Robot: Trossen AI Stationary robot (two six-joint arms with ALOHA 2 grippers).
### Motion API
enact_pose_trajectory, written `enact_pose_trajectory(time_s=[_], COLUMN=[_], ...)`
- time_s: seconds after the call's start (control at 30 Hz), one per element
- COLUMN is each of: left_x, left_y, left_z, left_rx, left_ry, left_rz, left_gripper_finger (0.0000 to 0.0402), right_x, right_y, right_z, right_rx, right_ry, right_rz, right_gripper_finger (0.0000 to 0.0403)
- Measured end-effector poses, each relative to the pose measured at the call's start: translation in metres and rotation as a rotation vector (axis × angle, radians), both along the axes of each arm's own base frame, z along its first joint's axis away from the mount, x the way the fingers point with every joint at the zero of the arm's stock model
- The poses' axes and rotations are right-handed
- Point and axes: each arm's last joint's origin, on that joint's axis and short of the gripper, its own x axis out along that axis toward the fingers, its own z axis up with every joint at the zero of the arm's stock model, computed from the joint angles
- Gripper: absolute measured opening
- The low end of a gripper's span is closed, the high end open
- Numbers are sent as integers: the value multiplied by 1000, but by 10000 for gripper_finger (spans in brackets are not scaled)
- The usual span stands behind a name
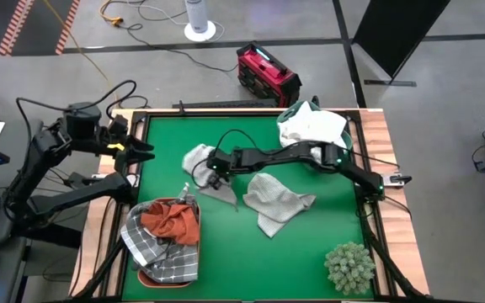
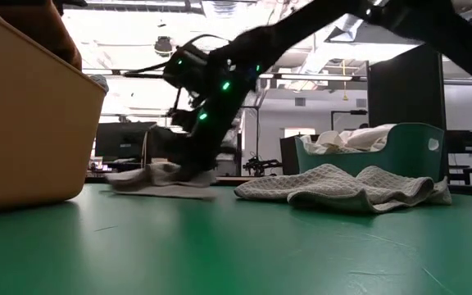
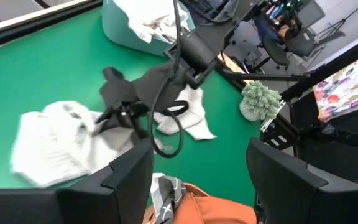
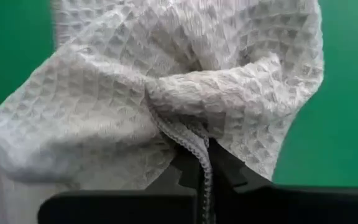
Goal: Sort towels by color in basket
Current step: Put the left light gray towel into the green bin
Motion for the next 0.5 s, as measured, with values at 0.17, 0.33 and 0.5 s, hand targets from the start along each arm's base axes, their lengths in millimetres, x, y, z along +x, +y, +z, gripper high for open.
enact_pose_trajectory(time_s=[0.17, 0.33, 0.5], left_x=[0, -1, 0], left_y=[-1, -1, 0], left_z=[7, 11, 13], left_rx=[35, 124, 189], left_ry=[-72, -112, -120], left_rz=[-25, -42, -33], left_gripper_finger=[242, 242, 242], right_x=[-32, -84, -154], right_y=[13, 36, 59], right_z=[78, 161, 221], right_rx=[-34, -164, -295], right_ry=[41, 33, 19], right_rz=[-8, -135, -365], right_gripper_finger=[31, 31, 31])
